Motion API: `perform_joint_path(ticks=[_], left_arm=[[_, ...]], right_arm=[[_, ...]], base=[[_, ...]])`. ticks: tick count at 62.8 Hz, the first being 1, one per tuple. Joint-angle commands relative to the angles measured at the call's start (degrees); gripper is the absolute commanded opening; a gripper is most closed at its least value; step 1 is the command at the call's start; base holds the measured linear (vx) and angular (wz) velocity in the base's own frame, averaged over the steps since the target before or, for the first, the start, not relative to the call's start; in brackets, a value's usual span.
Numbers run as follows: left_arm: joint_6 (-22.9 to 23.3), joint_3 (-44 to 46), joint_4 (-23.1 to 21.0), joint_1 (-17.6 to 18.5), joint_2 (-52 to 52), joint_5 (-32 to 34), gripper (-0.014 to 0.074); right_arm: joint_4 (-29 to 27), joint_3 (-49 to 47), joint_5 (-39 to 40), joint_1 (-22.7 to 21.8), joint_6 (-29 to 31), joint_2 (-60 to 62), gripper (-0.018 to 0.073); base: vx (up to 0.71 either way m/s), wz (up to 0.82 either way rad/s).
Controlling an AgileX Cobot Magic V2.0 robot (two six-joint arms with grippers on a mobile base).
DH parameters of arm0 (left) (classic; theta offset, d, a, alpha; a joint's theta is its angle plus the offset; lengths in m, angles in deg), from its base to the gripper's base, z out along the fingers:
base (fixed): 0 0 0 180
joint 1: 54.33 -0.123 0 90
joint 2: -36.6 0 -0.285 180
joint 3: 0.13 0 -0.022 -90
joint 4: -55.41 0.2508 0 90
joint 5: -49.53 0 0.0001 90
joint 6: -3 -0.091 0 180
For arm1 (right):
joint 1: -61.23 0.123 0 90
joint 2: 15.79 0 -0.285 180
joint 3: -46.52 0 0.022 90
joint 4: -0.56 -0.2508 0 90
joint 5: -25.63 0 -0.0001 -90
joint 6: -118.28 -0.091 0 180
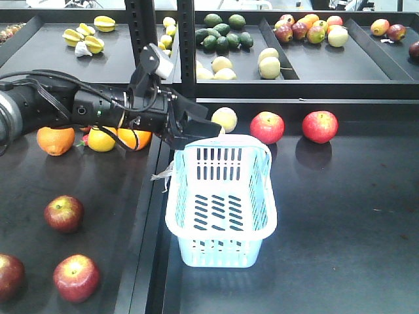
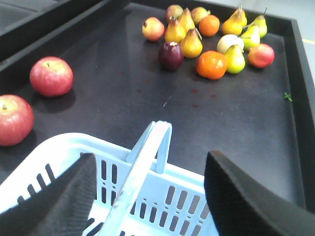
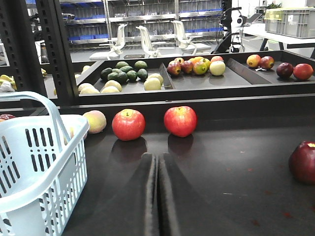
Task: Pick three apples into basket with both arms
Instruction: 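Reach the left gripper over the blue basket handle, then close the left gripper on the basket handle and lift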
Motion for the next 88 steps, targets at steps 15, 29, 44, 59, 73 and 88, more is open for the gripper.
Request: perform_joint_path(ticks=[15,29,44,59,73,88], left_arm=[[-2.0,1.7,0.2,0.1,-0.3,-0.2,0.0446],[-3.8,1.7,0.2,0.1,3.1,-2.4,0.0446],[-5.1,1.7,0.2,0.1,5.6,-5.5,0.0442],[-5.0,1.7,0.2,0.1,6.2,-5.6,0.0346],[-2.9,1.7,0.2,0.1,6.1,-3.3,0.0102],[-0.8,1.7,0.2,0.1,4.8,5.4,-0.0009]], right_arm=[[0.6,0.8,4.0,-0.4,0.5,0.6,-0.0004],[0.6,0.8,4.0,-0.4,0.5,0.6,-0.0004],[0.6,0.8,4.0,-0.4,0.5,0.6,-0.0004],[0.6,0.8,4.0,-0.4,0.5,0.6,-0.0004],[0.6,0.8,4.0,-0.4,0.5,0.6,-0.0004],[0.6,0.8,4.0,-0.4,0.5,0.6,-0.0004]], base=[[0.00,0.00],[0.00,0.00],[0.00,0.00],[0.00,0.00],[0.00,0.00],[0.00,0.00]])
